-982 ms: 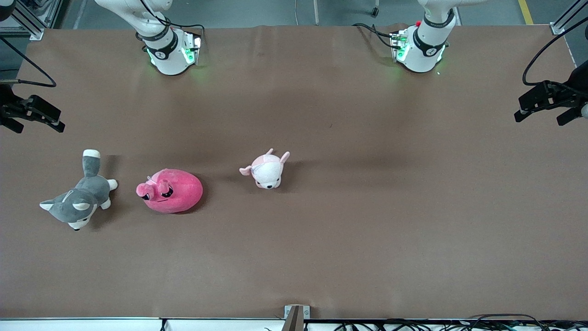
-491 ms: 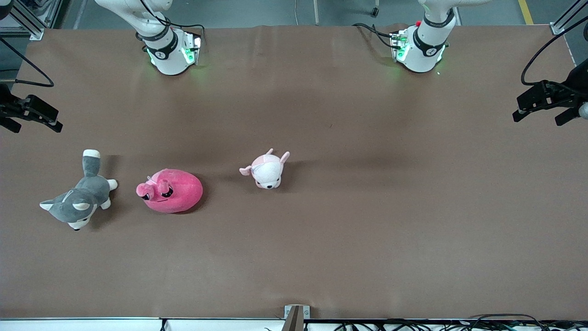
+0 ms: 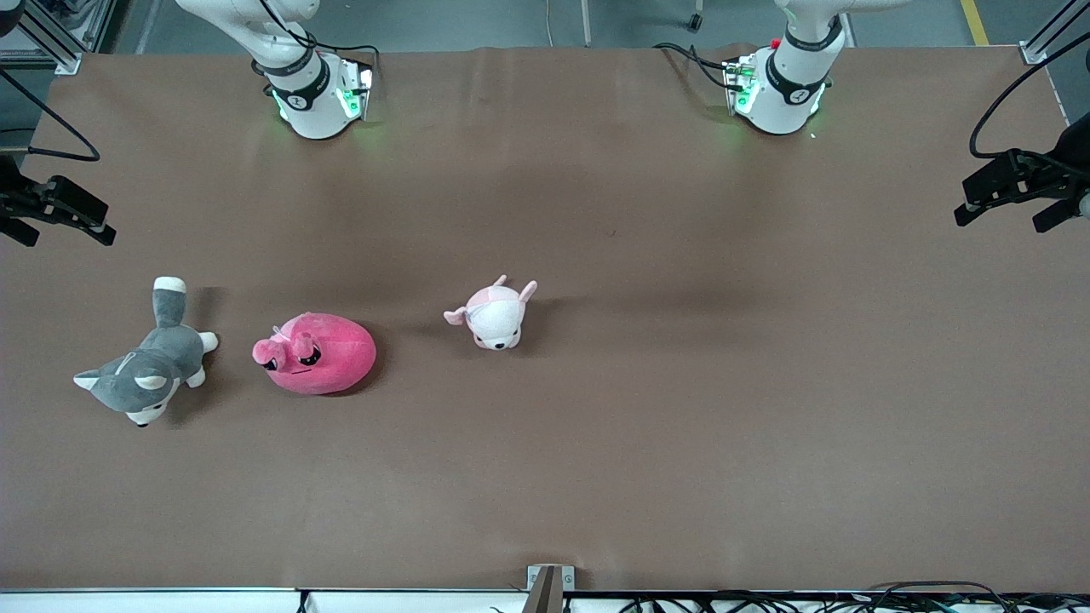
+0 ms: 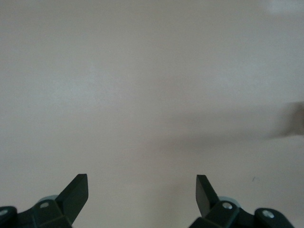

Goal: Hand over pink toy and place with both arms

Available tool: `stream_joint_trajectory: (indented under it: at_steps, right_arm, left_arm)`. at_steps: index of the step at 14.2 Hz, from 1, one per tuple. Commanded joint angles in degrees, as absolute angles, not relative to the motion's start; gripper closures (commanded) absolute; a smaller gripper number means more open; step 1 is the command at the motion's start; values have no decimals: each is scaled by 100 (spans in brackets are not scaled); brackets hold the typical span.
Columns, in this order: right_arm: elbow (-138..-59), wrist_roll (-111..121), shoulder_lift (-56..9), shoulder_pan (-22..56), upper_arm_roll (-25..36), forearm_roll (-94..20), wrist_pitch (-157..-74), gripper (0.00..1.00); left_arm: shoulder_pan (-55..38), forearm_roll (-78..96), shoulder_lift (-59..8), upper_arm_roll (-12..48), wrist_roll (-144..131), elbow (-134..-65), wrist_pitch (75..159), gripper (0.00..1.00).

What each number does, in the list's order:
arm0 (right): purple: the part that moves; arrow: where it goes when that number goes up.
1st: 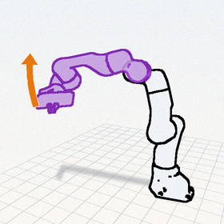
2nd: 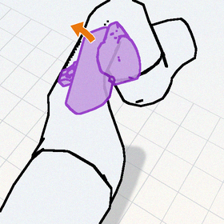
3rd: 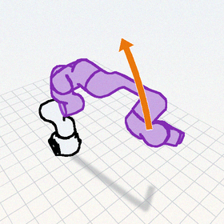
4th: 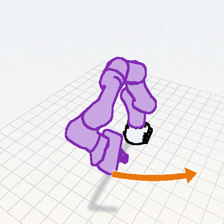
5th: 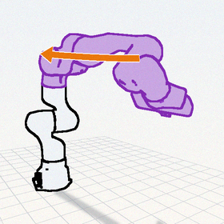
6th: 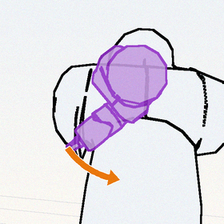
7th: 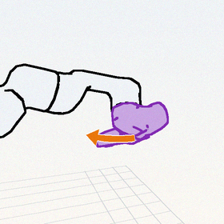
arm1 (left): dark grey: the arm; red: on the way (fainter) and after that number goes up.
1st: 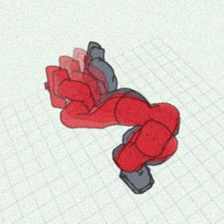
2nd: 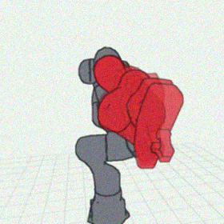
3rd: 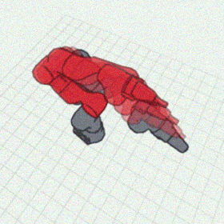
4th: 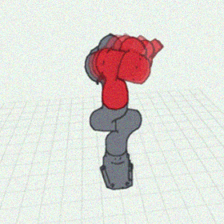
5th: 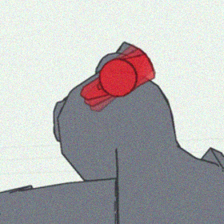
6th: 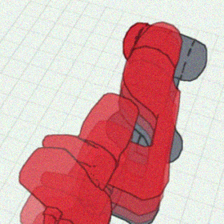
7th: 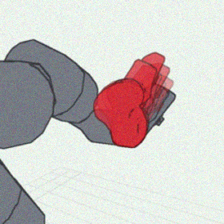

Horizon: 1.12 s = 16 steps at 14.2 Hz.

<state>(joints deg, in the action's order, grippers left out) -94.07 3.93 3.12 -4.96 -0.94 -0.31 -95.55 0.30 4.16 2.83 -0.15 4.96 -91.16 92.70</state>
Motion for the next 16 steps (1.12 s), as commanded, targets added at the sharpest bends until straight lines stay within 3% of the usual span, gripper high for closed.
stream_joint_trajectory:
  at_steps: [1, 16]
  right_arm:
    - [-9457, 316, 369, -554, -141, 88, -9615, 0]
    - [-9554, 316, 387, -589, -158, 264, -9712, 0]
  left_arm:
    - [0, 422, 272, -26, 519, -9061, 9299, 0]
    - [9, 132, 290, 88, 255, -8991, 9255, 0]
